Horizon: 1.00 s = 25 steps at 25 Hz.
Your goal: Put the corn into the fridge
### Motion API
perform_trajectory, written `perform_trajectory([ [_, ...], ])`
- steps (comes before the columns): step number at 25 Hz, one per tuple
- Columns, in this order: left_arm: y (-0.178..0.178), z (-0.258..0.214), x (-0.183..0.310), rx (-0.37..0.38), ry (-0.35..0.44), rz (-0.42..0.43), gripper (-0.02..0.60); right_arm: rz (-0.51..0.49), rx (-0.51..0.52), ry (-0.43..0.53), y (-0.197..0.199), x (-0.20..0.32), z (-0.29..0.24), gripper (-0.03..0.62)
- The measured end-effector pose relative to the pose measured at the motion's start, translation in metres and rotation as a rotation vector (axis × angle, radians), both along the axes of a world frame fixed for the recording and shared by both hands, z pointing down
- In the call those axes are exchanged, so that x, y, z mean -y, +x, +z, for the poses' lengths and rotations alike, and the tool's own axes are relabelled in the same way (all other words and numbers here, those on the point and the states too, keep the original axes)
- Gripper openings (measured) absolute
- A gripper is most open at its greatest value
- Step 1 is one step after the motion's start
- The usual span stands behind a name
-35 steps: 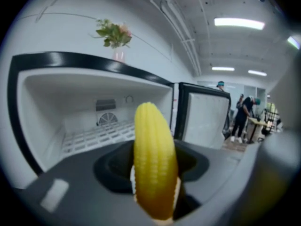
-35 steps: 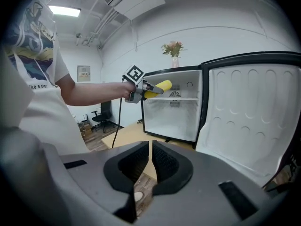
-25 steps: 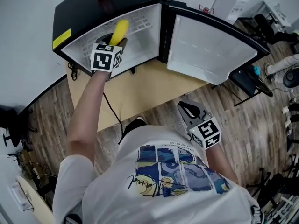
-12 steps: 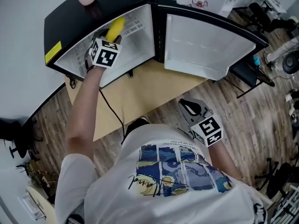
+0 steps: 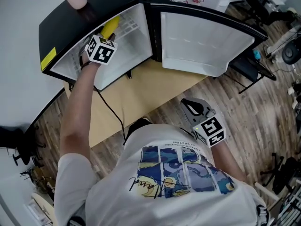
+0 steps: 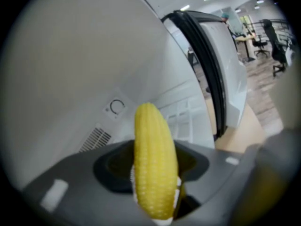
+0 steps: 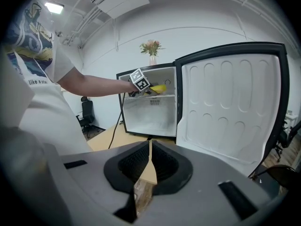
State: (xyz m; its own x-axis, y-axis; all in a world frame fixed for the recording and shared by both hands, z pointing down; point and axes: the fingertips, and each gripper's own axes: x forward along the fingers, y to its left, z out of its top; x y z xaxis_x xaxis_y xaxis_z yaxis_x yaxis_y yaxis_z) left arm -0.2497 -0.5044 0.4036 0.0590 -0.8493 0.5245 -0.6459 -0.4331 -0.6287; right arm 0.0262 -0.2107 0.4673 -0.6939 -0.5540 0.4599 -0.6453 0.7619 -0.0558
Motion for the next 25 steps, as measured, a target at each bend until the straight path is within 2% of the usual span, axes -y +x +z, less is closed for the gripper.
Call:
perform_trajectory([
  [7,-0.005,-0.001,0.011,0.042,-0.009,-0.019,0.235,0.005,0.0,0.002,0.003,-0.002,-0.001,0.014],
  [15,-0.003,-0.002,0.009,0.034,-0.013,-0.001,0.246,0.027,0.003,0.005,0.014,-0.005,0.0,0.014],
  [16,-0.002,-0.002,0.008,0.037,-0.016,0.001,0.267,0.03,0.003,0.005,0.015,-0.005,0.0,0.014],
  [25,-0.002,0.0,0.007,0.055,-0.02,0.0,0.259,0.036,0.009,0.006,0.021,-0.009,0.001,0.014],
])
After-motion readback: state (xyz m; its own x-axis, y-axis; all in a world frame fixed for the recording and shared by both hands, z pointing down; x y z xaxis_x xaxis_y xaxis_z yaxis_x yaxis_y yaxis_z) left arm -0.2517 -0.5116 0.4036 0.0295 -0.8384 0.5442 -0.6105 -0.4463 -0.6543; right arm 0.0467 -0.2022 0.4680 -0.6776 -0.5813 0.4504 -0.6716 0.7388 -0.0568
